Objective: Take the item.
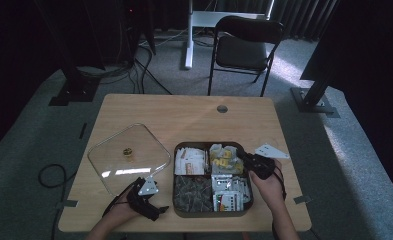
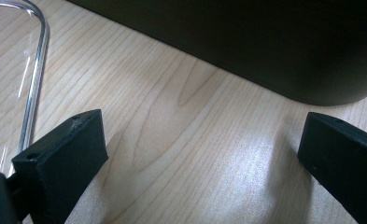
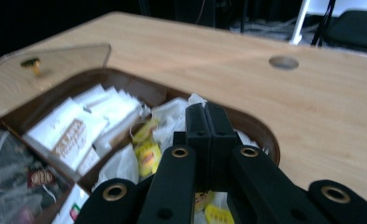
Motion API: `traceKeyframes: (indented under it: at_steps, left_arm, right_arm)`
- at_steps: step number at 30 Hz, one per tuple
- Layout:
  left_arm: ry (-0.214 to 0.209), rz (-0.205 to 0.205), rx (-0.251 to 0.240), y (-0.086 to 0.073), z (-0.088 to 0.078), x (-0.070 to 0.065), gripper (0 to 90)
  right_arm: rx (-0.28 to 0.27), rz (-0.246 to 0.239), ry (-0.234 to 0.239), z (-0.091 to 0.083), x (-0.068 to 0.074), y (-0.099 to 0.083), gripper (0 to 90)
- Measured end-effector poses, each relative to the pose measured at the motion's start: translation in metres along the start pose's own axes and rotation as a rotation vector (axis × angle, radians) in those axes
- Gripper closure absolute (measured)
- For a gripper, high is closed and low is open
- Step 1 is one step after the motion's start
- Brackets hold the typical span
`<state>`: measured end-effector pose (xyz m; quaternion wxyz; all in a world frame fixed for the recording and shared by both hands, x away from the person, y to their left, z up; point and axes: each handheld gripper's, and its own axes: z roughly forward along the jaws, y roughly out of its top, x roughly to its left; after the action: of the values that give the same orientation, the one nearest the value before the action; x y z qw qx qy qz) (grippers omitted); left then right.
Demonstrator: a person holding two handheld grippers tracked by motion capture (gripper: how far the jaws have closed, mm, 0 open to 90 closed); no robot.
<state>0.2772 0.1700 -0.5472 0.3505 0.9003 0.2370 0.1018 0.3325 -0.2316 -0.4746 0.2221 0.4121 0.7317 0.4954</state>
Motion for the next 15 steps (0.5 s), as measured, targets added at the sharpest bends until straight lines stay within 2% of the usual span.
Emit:
traceKeyframes:
  at_steps: [3,15]
  left_arm:
    - [-0.001,-0.002,0.001,0.000,0.000,0.000,1.2]
    - [0.000,-0.002,-0.001,0.000,0.000,0.000,1.2]
  right_arm:
    - [-0.028,-0.005,0.006,-0.002,0.000,0.004,90.0]
    - [-0.062,-0.013,0.025,-0.007,0.003,0.017,90.0]
